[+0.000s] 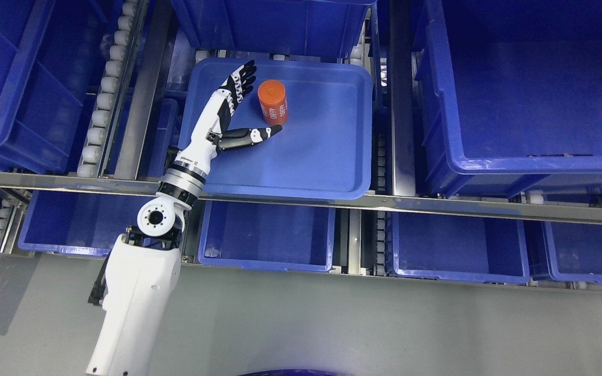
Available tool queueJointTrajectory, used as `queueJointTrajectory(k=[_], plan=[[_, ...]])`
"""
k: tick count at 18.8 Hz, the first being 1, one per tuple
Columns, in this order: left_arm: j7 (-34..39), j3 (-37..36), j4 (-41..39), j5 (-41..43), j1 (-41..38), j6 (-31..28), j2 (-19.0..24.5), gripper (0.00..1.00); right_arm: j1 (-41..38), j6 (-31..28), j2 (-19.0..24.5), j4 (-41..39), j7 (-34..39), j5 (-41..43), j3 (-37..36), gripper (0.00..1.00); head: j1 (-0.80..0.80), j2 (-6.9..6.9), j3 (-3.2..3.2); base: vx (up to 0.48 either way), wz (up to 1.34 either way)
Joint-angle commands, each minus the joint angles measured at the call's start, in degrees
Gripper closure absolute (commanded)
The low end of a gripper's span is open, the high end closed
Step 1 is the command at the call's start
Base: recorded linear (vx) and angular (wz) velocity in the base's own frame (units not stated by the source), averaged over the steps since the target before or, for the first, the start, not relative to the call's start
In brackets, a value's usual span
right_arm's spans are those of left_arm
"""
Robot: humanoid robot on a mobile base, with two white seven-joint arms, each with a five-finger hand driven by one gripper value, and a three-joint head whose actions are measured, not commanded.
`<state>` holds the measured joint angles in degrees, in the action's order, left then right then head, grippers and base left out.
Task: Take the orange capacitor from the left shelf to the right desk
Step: 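Reach the left hand toward the orange capacitor in the blue tray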
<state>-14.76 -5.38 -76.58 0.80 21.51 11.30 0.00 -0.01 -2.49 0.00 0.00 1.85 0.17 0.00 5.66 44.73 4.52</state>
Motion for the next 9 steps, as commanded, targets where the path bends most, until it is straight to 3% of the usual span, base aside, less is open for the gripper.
queueJointTrajectory(k=[1,9], plan=[[-0.26,-3.76,10.49,1.31,4.94,-0.23,1.00,0.05,0.09,0.03,-1.00,-1.93,0.00,-0.17,-0.62,0.00,0.00,0.00,0.00,0.000,0.00],[-1.40,-6.23,11.99,1.14,7.76,-0.32,1.00,0.09,0.09,0.03,-1.00,-1.93,0.00,-0.17,-0.62,0.00,0.00,0.00,0.00,0.001,0.00]])
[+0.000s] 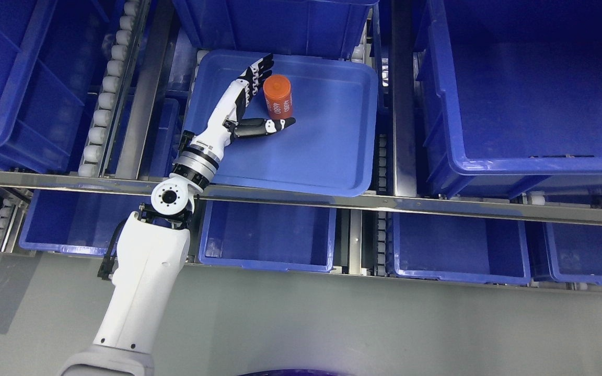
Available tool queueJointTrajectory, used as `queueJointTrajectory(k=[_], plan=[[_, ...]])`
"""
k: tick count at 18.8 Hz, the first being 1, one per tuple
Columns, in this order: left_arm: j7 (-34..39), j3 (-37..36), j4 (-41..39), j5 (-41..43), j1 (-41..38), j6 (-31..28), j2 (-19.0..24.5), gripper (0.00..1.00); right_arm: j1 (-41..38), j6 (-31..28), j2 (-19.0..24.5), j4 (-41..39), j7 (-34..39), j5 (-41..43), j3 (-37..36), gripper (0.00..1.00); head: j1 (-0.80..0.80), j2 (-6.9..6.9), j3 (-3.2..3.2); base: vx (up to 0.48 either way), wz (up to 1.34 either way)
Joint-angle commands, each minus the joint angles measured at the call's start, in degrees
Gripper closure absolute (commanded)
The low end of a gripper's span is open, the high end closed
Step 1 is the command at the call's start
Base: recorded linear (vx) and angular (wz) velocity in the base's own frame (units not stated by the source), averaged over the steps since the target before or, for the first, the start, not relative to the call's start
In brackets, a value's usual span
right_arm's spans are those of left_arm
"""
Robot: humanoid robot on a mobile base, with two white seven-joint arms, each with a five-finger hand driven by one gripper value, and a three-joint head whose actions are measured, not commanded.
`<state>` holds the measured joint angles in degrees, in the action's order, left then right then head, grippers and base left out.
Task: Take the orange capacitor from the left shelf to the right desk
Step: 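Close the left hand fingers around the orange capacitor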
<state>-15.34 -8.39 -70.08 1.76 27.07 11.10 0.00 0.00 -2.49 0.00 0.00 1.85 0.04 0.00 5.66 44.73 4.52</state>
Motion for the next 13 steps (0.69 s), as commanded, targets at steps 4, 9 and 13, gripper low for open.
queueJointTrajectory(k=[4,9,13], plan=[[-3.12,-3.12,5.21,0.17,1.93,-0.11,1.00,0.13,0.09,0.03,-1.00,-1.93,0.00,-0.04,-0.62,0.00,0.00,0.00,0.00,0.000,0.00],[-4.70,-2.51,5.13,0.17,1.85,0.06,1.00,0.26,0.09,0.03,-1.00,-1.93,0.00,-0.04,-0.62,0.00,0.00,0.00,0.00,-0.001,0.00],[-5.05,-1.54,5.21,0.00,1.58,1.03,1.00,0.50,0.09,0.03,-1.00,-1.93,0.00,-0.13,-0.62,0.00,0.00,0.00,0.00,0.000,0.00]])
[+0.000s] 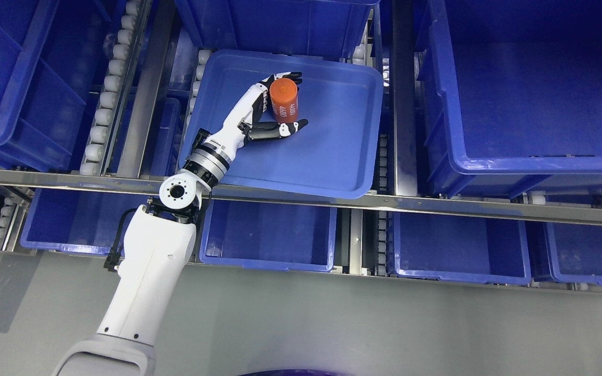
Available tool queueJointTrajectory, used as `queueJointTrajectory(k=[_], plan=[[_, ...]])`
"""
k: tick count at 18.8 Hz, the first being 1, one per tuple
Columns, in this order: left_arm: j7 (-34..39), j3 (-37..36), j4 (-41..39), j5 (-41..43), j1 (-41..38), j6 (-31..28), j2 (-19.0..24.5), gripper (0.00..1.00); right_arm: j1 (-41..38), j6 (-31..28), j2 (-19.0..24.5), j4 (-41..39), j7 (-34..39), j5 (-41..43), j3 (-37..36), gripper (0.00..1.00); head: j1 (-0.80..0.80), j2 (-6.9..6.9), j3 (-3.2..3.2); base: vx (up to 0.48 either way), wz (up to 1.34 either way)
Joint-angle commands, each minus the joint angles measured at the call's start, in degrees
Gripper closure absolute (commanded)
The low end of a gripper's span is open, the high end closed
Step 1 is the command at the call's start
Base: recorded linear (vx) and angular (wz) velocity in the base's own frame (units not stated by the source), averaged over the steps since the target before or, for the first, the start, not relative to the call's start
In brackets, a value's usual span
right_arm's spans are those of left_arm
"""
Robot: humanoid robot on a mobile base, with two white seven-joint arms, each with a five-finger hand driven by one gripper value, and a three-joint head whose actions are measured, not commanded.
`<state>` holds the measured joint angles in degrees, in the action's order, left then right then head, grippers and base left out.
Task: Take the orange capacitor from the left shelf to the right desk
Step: 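Close the left hand fingers around the orange capacitor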
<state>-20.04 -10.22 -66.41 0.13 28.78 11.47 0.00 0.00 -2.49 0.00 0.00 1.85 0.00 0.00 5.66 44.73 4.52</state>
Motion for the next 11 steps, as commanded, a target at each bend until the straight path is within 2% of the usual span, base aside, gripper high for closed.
queueJointTrajectory(k=[1,3,6,11], plan=[[-0.35,1.16,1.54,1.54,-0.12,1.09,1.00,0.57,0.09,0.03,-1.00,-1.93,0.00,0.00,-0.62,0.00,0.00,0.00,0.00,0.000,0.00],[-1.31,2.05,1.54,1.28,-0.30,2.58,1.00,0.71,0.09,0.03,-1.00,-1.93,0.00,0.00,-0.62,0.00,0.00,0.00,0.00,0.000,0.00],[-3.95,5.47,1.54,0.93,-0.65,4.43,1.00,0.99,0.09,0.03,-1.00,-1.93,0.00,0.00,-0.62,0.00,0.00,0.00,0.00,0.000,0.00],[-4.05,6.70,-0.47,-1.17,-0.91,5.31,1.00,1.00,0.09,0.03,-1.00,-1.93,0.00,0.00,-0.62,0.00,0.00,0.00,0.00,-0.001,0.00]])
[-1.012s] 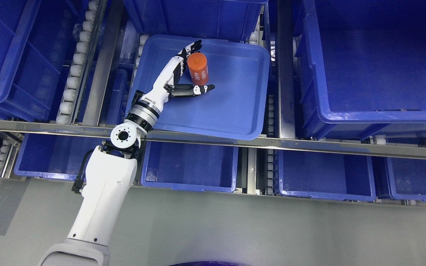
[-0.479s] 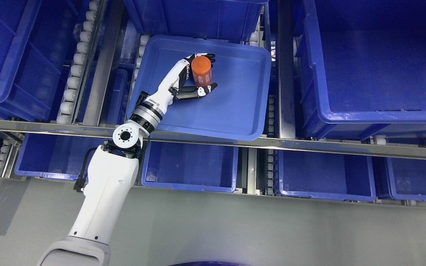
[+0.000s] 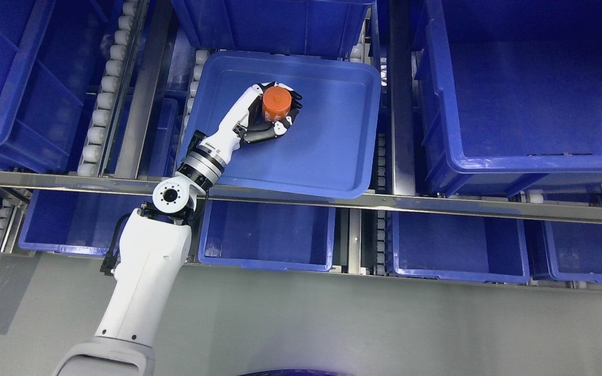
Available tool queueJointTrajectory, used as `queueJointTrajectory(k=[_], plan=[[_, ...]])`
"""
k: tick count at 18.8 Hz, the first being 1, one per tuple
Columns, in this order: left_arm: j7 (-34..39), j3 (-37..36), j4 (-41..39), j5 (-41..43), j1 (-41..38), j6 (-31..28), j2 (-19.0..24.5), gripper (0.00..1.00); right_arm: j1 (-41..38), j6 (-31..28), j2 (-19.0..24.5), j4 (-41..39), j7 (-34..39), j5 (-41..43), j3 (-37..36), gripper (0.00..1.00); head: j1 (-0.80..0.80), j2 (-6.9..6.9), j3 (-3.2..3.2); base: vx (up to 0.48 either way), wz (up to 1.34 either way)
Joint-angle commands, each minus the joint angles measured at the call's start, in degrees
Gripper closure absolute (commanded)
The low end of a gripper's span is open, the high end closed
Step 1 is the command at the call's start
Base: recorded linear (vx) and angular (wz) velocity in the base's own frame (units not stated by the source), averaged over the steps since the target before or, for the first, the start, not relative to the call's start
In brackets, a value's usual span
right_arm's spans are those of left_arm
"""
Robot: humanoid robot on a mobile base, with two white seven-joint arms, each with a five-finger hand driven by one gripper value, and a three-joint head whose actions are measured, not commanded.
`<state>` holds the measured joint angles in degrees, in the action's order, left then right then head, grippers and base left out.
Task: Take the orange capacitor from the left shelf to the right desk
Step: 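Lift the orange capacitor up out of the blue tray with left hand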
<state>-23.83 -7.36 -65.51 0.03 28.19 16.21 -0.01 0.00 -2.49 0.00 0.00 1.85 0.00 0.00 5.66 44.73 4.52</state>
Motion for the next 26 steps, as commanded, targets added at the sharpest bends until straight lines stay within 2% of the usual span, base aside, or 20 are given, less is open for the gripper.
queueJointTrajectory(k=[1,7,9,11,16,26], plan=[[-0.26,4.02,-2.86,-1.78,-0.33,0.41,1.01,1.00,0.09,0.03,-1.00,-1.93,0.00,0.00,-0.62,0.00,0.00,0.00,0.00,0.000,0.00],[0.71,6.74,-18.41,-9.95,-2.96,-0.92,1.01,0.97,0.09,0.03,-1.00,-1.93,0.00,0.00,-0.62,0.00,0.00,0.00,0.00,0.000,0.00],[3.68,7.97,-19.83,-10.22,-3.57,3.28,1.01,0.96,0.09,0.03,-1.00,-1.93,0.00,0.00,-0.62,0.00,0.00,0.00,0.00,0.000,0.00],[9.91,7.98,-20.27,-10.22,-5.06,7.16,1.01,0.96,0.09,0.03,-1.00,-1.93,0.00,0.00,-0.62,0.00,0.00,0.00,0.00,0.000,0.00],[21.00,7.89,-21.76,-10.22,-8.40,10.34,1.01,0.94,0.09,0.03,-1.00,-1.93,0.00,0.00,-0.62,0.00,0.00,0.00,0.00,-0.027,-0.04],[20.75,6.04,-27.65,-10.22,-13.86,10.25,1.01,0.95,0.09,0.03,-1.00,-1.93,0.00,0.00,-0.62,0.00,0.00,0.00,0.00,-0.181,-0.26]])
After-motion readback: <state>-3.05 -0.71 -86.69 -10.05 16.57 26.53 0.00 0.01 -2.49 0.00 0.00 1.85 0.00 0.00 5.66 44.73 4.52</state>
